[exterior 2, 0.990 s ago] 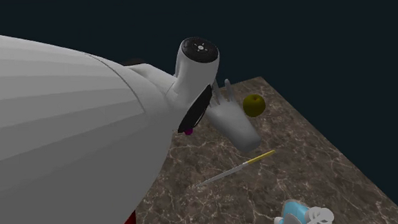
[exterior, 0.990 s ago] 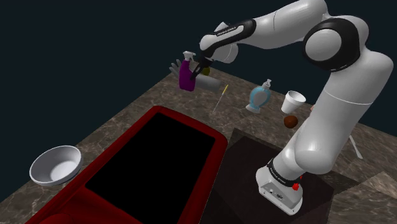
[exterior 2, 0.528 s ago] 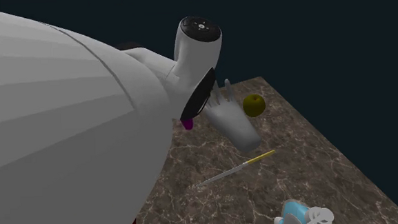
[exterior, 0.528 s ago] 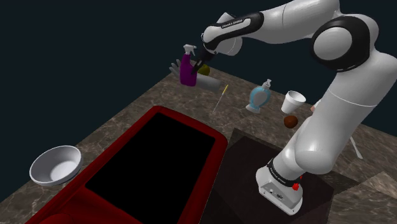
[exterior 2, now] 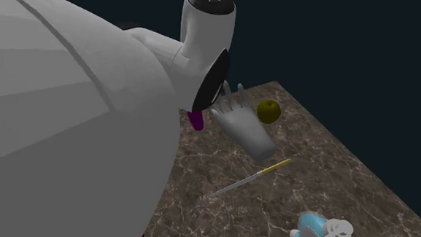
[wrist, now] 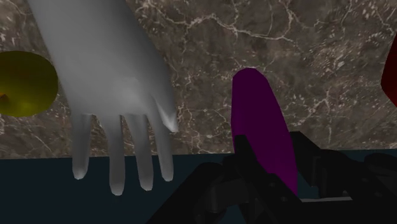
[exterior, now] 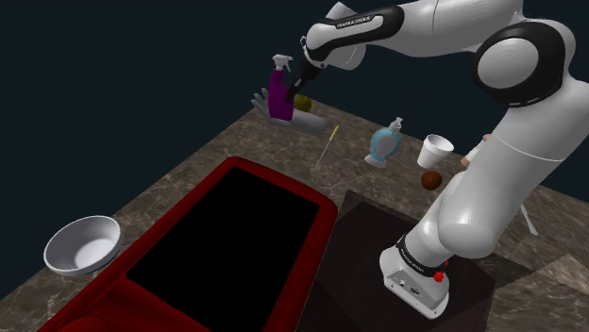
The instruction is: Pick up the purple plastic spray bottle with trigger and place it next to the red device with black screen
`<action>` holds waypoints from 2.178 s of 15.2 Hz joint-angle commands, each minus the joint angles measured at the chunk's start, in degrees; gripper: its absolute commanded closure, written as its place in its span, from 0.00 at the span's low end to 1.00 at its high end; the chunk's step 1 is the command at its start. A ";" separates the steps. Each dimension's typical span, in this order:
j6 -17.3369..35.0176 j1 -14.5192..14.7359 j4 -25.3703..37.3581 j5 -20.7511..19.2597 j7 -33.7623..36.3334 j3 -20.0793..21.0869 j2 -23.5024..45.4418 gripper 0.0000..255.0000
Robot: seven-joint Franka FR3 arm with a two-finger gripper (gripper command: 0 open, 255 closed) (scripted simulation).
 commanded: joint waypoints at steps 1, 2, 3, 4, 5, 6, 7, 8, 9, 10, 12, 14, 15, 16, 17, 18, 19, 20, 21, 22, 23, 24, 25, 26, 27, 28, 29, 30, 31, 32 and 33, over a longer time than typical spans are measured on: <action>-1.48 0.04 0.93 -0.75 0.76 -0.13 -0.66 1.00; -2.15 0.05 1.38 -1.06 1.08 -0.17 -0.93 1.00; -2.82 0.06 1.83 -1.36 1.39 -0.22 -1.19 1.00; -3.50 0.07 2.30 -1.65 1.69 -0.25 -1.44 1.00; -4.17 0.08 2.79 -1.92 1.98 -0.29 -1.68 1.00; -4.86 0.08 3.28 -2.19 2.27 -0.32 -1.91 1.00; -5.54 0.08 3.80 -2.44 2.54 -0.35 -2.12 1.00; -6.23 0.08 4.32 -2.69 2.81 -0.38 -2.33 1.00; -6.92 0.08 4.86 -2.92 3.08 -0.41 -2.52 1.00; -7.62 0.08 5.41 -3.14 3.33 -0.44 -2.70 1.00; -9.02 0.07 6.56 -3.56 3.83 -0.48 -3.02 1.00; -10.44 0.06 7.76 -3.93 4.29 -0.52 -3.29 1.00; -11.15 0.05 8.38 -4.11 4.51 -0.54 -3.41 1.00; -11.86 0.04 9.02 -4.27 4.73 -0.56 -3.51 1.00; -12.58 0.03 9.67 -4.42 4.94 -0.58 -3.60 1.00; -13.31 0.02 10.34 -4.57 5.15 -0.60 -3.68 1.00; -14.03 0.01 11.02 -4.71 5.35 -0.62 -3.75 1.00; -14.76 0.00 11.72 -4.83 5.54 -0.64 -3.80 1.00; -15.50 -0.02 12.43 -4.95 5.73 -0.65 -3.84 1.00; -16.24 -0.03 13.16 -5.06 5.92 -0.67 -3.87 1.00; -16.98 -0.05 13.90 -5.17 6.10 -0.69 -3.89 1.00; -17.72 -0.07 14.66 -5.26 6.27 -0.71 -3.89 1.00; -18.48 -0.09 15.44 -5.35 6.44 -0.73 -3.88 1.00; -19.23 -0.11 16.23 -5.42 6.60 -0.76 -3.85 1.00; -19.99 -0.13 17.04 -5.49 6.77 -0.78 -3.81 1.00; -20.75 -0.15 17.87 -5.55 6.92 -0.80 -3.75 1.00; -21.52 -0.18 18.72 -5.60 7.07 -0.82 -3.68 1.00; -22.30 -0.21 19.58 -5.65 7.22 -0.85 -3.60 1.00; -22.83 -0.23 20.16 -5.68 7.33 -0.87 -3.55 1.00; -21.91 0.50 19.24 -6.17 8.62 -0.24 -3.86 1.00; -21.01 1.22 18.38 -6.66 9.92 0.39 -4.12 1.00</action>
